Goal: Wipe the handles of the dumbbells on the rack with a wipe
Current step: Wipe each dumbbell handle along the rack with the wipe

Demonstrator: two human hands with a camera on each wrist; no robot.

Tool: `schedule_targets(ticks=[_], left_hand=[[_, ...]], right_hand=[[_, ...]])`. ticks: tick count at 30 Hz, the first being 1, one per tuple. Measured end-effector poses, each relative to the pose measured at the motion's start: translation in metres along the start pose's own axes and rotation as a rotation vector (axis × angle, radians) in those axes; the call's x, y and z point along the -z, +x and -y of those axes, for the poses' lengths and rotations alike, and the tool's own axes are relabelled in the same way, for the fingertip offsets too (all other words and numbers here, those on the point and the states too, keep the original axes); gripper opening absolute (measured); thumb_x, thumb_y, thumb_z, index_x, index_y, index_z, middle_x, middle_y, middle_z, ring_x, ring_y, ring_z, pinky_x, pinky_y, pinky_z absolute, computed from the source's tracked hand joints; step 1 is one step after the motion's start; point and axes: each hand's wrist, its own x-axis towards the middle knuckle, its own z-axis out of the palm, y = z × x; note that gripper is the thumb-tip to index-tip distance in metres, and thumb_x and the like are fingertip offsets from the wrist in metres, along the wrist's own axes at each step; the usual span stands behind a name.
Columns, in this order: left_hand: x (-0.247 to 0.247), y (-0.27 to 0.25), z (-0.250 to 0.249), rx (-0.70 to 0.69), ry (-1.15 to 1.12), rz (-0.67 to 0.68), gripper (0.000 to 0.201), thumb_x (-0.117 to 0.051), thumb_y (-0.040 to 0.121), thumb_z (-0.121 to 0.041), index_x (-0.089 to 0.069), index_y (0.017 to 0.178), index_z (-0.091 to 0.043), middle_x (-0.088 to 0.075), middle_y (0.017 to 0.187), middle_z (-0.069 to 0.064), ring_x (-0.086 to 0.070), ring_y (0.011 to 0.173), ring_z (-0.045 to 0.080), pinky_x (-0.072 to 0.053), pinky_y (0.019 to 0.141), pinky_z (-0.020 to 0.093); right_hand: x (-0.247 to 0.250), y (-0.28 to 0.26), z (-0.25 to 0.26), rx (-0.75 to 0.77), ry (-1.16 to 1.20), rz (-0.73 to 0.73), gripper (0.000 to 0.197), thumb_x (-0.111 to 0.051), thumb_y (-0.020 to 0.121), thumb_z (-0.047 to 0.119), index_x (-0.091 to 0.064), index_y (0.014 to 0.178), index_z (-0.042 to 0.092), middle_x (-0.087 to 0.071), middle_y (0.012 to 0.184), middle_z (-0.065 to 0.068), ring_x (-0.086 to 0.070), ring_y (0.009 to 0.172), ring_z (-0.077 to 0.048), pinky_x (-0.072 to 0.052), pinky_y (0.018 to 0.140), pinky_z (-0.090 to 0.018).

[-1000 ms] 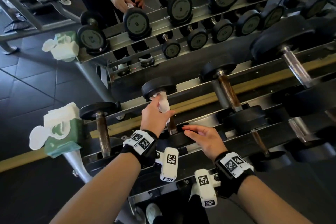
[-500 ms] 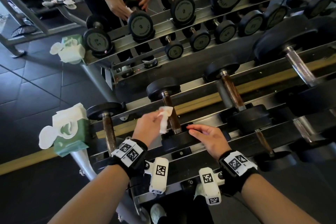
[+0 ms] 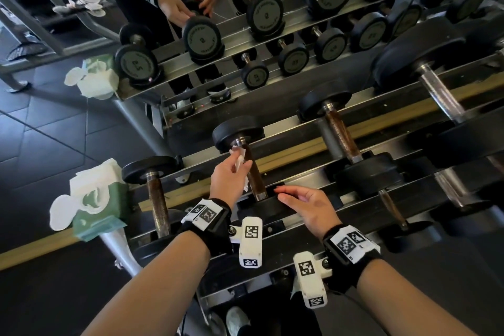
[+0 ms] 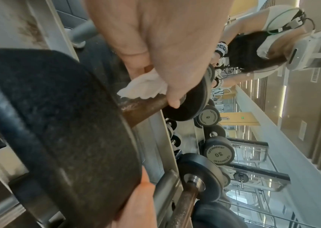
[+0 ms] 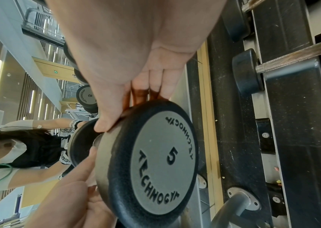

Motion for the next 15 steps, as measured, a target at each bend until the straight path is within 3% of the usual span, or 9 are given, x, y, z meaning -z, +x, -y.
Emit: schedule_targets(ticks=[2, 5, 7, 9, 12, 13, 15], left_hand=[[-0.002, 0.001, 0.002, 0.011, 0.029, -0.039, 0.041, -0.050, 0.101, -0.031, -0.048, 0.142, -0.033, -0.065, 0.118, -0.010, -0.059, 0.095, 0.004, -0.045, 0.083, 0.021], [0.001, 0.001, 0.004, 0.026, 0.118, -0.032, 0.037, -0.047, 0.102, -0.026, -0.053, 0.138, -0.032, -0.066, 0.090, -0.011, -0.058, 0.075, 0.003, -0.041, 0.064, 0.014], [0.006, -0.006, 0.008, 0.044, 0.163, 0.057, 0.037, -0.048, 0.102, -0.023, -0.054, 0.138, -0.026, -0.067, 0.105, -0.008, -0.061, 0.096, 0.008, -0.045, 0.083, 0.019], [0.012, -0.014, 0.013, 0.047, 0.253, 0.173, 0.037, -0.047, 0.102, -0.024, -0.055, 0.138, -0.024, -0.065, 0.123, 0.000, -0.060, 0.113, 0.018, -0.044, 0.102, 0.032], [0.023, -0.013, 0.016, 0.081, 0.213, 0.175, 0.033, -0.045, 0.103, -0.025, -0.061, 0.132, -0.022, -0.070, 0.114, 0.008, -0.066, 0.103, 0.028, -0.053, 0.094, 0.048], [0.026, -0.008, 0.014, 0.096, 0.161, 0.129, 0.033, -0.045, 0.103, -0.025, -0.060, 0.133, -0.021, -0.069, 0.115, 0.009, -0.067, 0.101, 0.028, -0.054, 0.092, 0.048], [0.027, 0.004, 0.011, 0.113, 0.061, 0.041, 0.037, -0.043, 0.104, -0.025, -0.053, 0.139, -0.018, -0.065, 0.124, 0.009, -0.063, 0.109, 0.024, -0.049, 0.100, 0.045]], right_hand=[[0.000, 0.000, -0.001, 0.012, -0.016, -0.001, 0.018, -0.070, 0.091, 0.022, -0.076, 0.105, 0.030, -0.075, 0.106, 0.014, -0.066, 0.104, 0.003, -0.040, 0.082, 0.002], [0.000, 0.001, -0.002, 0.008, 0.007, 0.009, 0.018, -0.070, 0.090, 0.022, -0.077, 0.105, 0.031, -0.075, 0.107, 0.011, -0.067, 0.105, -0.002, -0.046, 0.086, -0.005], [0.001, 0.001, -0.001, 0.007, -0.003, 0.016, 0.019, -0.070, 0.090, 0.024, -0.076, 0.105, 0.034, -0.075, 0.109, 0.010, -0.068, 0.106, -0.004, -0.049, 0.089, -0.012], [0.002, 0.001, -0.001, 0.006, -0.030, 0.023, 0.019, -0.070, 0.090, 0.028, -0.075, 0.106, 0.037, -0.074, 0.110, 0.012, -0.067, 0.108, -0.004, -0.049, 0.095, -0.020], [0.002, 0.001, -0.002, 0.005, -0.041, 0.027, 0.019, -0.070, 0.090, 0.029, -0.075, 0.106, 0.037, -0.074, 0.110, 0.012, -0.067, 0.108, -0.005, -0.049, 0.098, -0.027], [0.002, 0.001, -0.002, 0.006, -0.032, 0.027, 0.019, -0.070, 0.090, 0.028, -0.075, 0.106, 0.036, -0.074, 0.110, 0.011, -0.067, 0.108, -0.006, -0.049, 0.097, -0.026], [0.002, 0.001, -0.002, 0.017, -0.033, 0.026, 0.018, -0.070, 0.090, 0.027, -0.076, 0.106, 0.034, -0.074, 0.109, 0.011, -0.067, 0.108, -0.005, -0.050, 0.092, -0.016]])
